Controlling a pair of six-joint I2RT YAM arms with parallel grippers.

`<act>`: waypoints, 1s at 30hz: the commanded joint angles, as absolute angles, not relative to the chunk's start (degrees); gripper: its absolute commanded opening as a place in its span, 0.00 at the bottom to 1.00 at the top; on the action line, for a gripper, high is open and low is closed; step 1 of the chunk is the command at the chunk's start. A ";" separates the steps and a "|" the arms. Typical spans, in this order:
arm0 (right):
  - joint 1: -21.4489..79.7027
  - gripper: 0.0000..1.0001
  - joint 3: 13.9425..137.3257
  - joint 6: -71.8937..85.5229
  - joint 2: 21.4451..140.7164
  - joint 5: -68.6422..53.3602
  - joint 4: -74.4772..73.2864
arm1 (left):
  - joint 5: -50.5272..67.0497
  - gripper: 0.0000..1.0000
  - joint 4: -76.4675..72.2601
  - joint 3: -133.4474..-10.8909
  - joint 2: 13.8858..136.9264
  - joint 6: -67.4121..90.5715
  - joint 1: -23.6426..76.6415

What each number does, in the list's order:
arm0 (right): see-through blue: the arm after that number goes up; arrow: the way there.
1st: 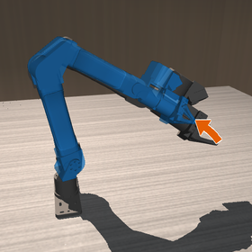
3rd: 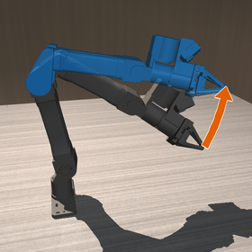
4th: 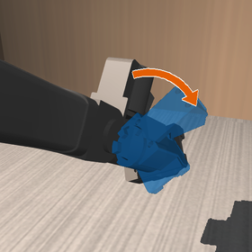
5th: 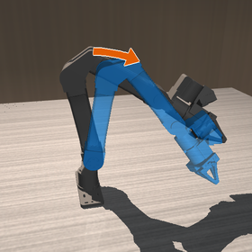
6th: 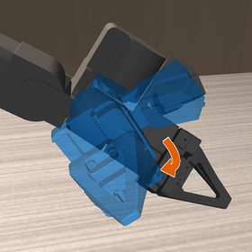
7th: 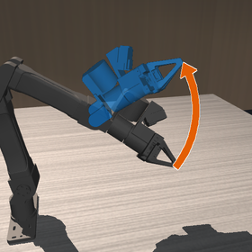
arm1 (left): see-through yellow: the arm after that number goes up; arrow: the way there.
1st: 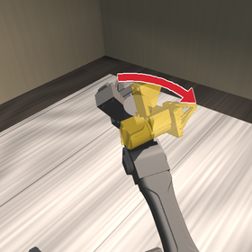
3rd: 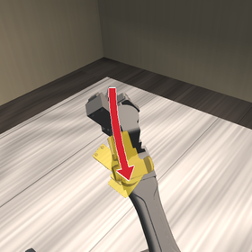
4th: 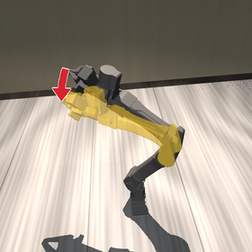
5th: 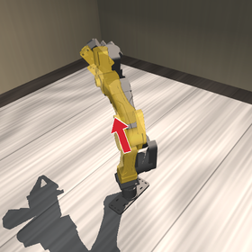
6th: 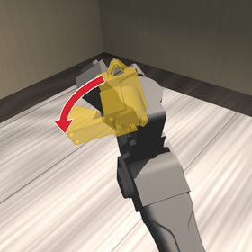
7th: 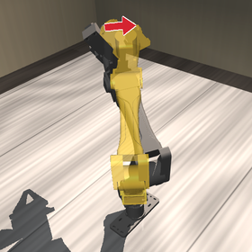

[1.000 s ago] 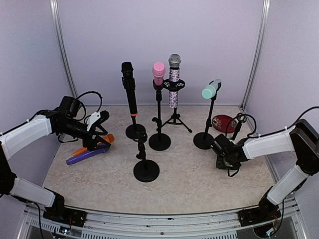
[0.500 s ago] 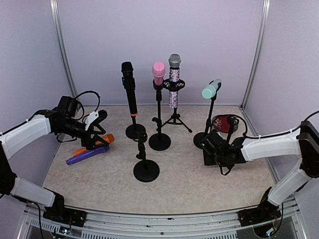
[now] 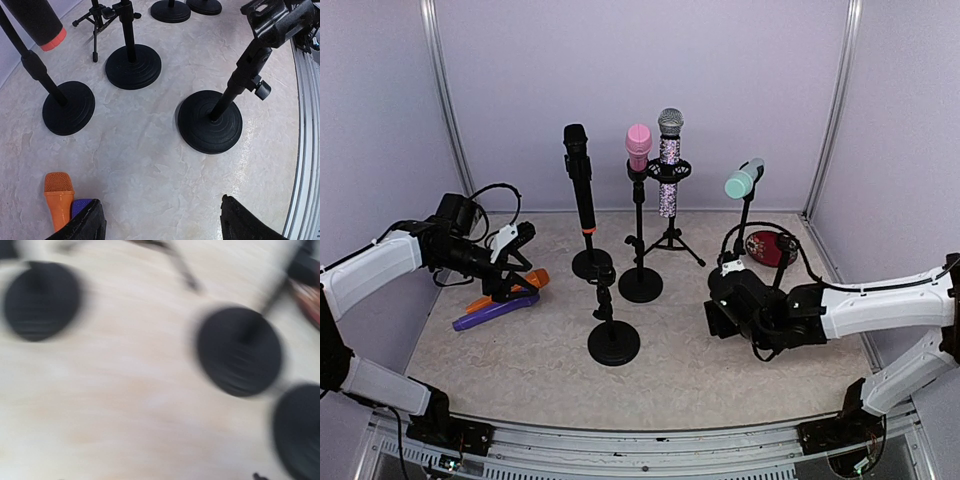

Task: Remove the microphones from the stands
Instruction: Move the microphone stand to the center of the board, then move the microphone stand to the corner of the board.

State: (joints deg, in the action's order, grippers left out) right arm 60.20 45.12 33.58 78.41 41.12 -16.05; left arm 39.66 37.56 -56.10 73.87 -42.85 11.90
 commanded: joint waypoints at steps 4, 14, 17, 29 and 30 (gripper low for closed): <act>75.16 0.87 53.96 25.58 87.01 48.54 -3.52 | 40.55 0.77 39.20 -56.58 73.08 -44.11 11.55; 76.52 1.00 67.20 8.66 98.76 41.86 12.90 | 40.61 0.79 39.90 -56.64 72.06 -44.21 11.48; 75.68 0.97 70.27 6.47 101.79 40.35 14.05 | 40.63 0.79 39.97 -56.67 71.90 -44.30 11.43; 72.86 0.58 77.79 3.64 107.49 40.86 10.44 | 40.39 0.79 40.27 -57.13 72.06 -44.69 11.41; 72.92 0.52 77.78 3.53 107.30 41.29 10.20 | 40.40 0.79 40.33 -57.05 72.14 -44.65 11.49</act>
